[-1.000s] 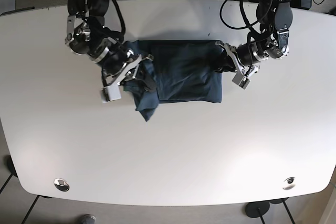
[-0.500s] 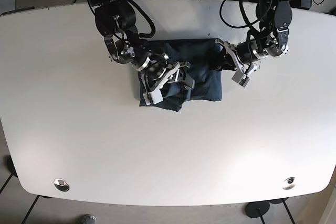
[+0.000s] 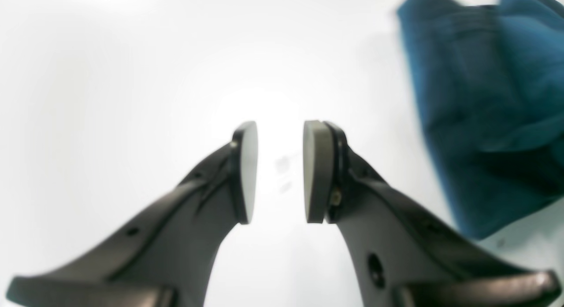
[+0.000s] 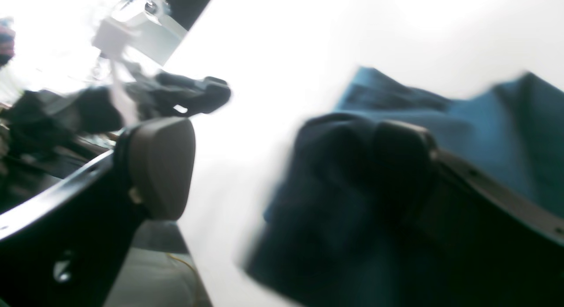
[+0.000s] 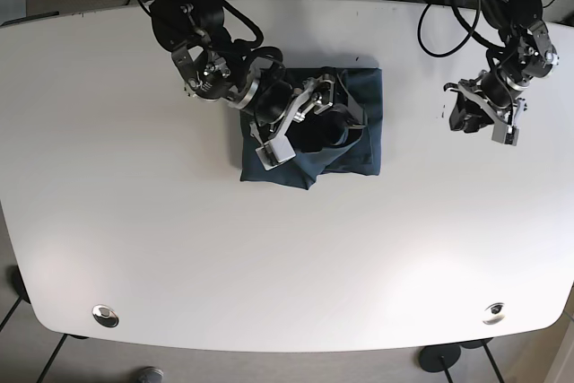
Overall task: Fold the T-shirt properly
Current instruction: 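Press and adjust the folded bundle with both grippers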
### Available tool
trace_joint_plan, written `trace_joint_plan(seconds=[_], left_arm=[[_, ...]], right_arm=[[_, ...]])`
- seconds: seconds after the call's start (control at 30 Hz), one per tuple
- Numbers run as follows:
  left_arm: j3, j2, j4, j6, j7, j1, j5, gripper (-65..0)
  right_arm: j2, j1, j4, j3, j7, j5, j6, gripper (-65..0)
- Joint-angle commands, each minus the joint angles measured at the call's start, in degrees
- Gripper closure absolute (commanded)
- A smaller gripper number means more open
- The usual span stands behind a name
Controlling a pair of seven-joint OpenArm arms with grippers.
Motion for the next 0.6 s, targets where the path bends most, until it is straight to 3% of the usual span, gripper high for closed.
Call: trace_joint_plan(seconds=[0.03, 0.17, 0.3, 0.47, 0.6], left_arm=[[-0.45, -2.87, 0.81, -0.28, -1.41, -0.40, -1.58, -16.4], [-0.54, -4.54, 1.25, -0.28, -1.41, 1.36, -1.67, -16.4], [-0.54, -4.98, 1.07, -0.28, -1.41, 2.59, -1.58, -16.4], [-0.54, -4.80, 1.34, -0.28, -1.41, 3.64, -1.67, -16.4], [-0.36, -4.63, 1.34, -0.28, -1.41, 3.64, -1.67, -16.4]], right_arm=[[-0.23, 0.55, 1.29, 0.09, 1.43, 0.85, 0.60, -58.2], [-0.23, -0.24, 1.20, 0.09, 1.26, 0.77, 0.60, -52.3], [1.61, -2.96, 4.02, 0.09, 1.17, 1.03, 0.60, -46.6], [2.84, -8.50, 6.30, 8.44, 1.17, 0.94, 0.52, -44.5], [2.84, -8.68, 2.78, 10.73, 1.17, 0.94, 0.52, -44.5]])
